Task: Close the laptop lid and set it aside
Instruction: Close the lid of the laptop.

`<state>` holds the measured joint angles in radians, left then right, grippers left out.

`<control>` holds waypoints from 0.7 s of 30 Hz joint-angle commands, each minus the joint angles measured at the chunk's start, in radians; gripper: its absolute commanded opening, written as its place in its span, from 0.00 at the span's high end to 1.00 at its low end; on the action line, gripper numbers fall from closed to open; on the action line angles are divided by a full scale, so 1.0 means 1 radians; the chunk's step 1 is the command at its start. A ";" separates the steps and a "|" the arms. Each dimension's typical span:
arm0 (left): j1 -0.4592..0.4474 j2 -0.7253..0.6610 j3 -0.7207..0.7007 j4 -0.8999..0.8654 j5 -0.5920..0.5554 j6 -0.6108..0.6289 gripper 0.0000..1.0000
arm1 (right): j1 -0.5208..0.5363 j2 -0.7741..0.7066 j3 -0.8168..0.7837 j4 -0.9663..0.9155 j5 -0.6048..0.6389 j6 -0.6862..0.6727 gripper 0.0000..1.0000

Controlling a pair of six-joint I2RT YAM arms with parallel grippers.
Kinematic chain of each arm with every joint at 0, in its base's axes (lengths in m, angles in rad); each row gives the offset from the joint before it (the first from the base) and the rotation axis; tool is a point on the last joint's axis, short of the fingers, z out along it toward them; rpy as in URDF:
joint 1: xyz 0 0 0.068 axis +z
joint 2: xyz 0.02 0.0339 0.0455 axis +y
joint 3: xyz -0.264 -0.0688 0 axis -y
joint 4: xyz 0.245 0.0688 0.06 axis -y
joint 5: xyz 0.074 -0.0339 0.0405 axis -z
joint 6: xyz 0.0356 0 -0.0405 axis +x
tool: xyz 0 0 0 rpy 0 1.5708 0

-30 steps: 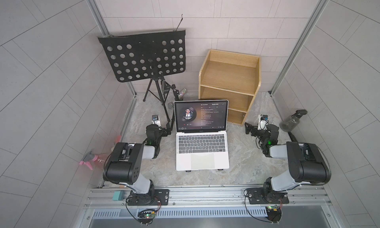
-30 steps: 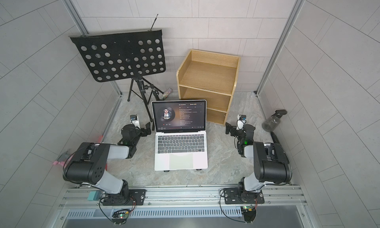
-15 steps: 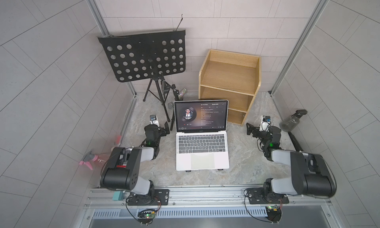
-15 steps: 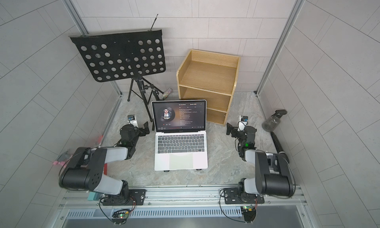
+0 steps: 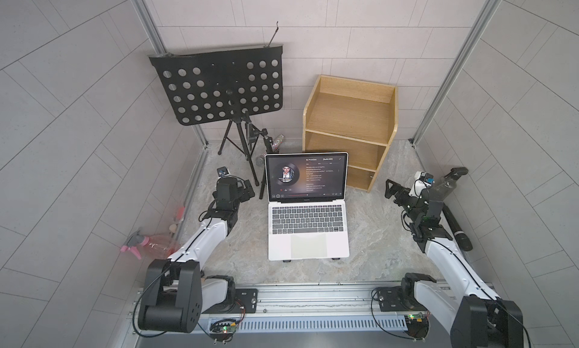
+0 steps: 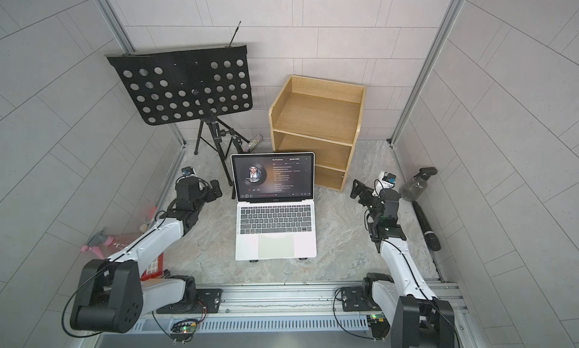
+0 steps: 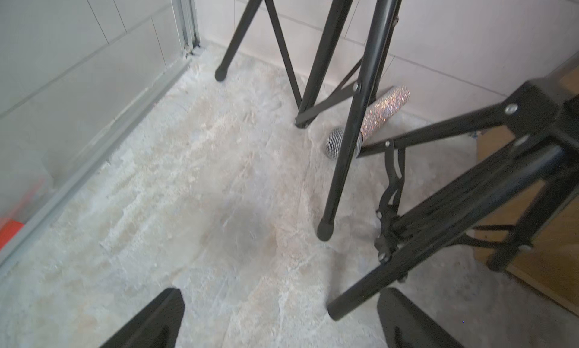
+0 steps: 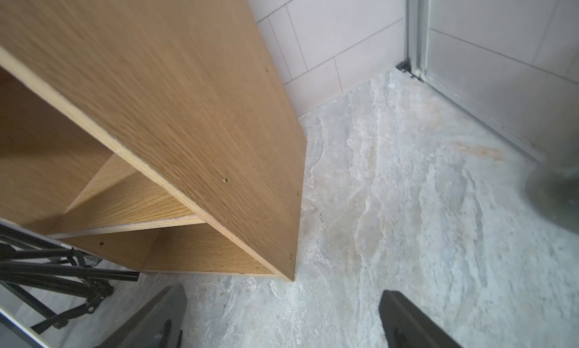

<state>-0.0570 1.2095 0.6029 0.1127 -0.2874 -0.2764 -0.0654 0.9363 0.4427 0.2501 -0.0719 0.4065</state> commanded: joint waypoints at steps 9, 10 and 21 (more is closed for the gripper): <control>0.001 -0.140 -0.032 -0.055 0.401 -0.173 0.00 | 0.001 -0.164 -0.005 -0.048 -0.409 0.131 0.00; 0.002 -0.149 -0.032 -0.063 0.426 -0.192 0.00 | 0.001 -0.156 -0.002 -0.036 -0.444 0.138 0.00; 0.002 -0.302 -0.055 -0.051 0.597 -0.298 0.00 | 0.140 0.001 0.069 0.102 -0.687 0.141 0.00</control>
<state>-0.0570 0.9386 0.5648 0.0555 0.2348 -0.5335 0.0364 0.9119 0.4599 0.3099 -0.6670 0.5644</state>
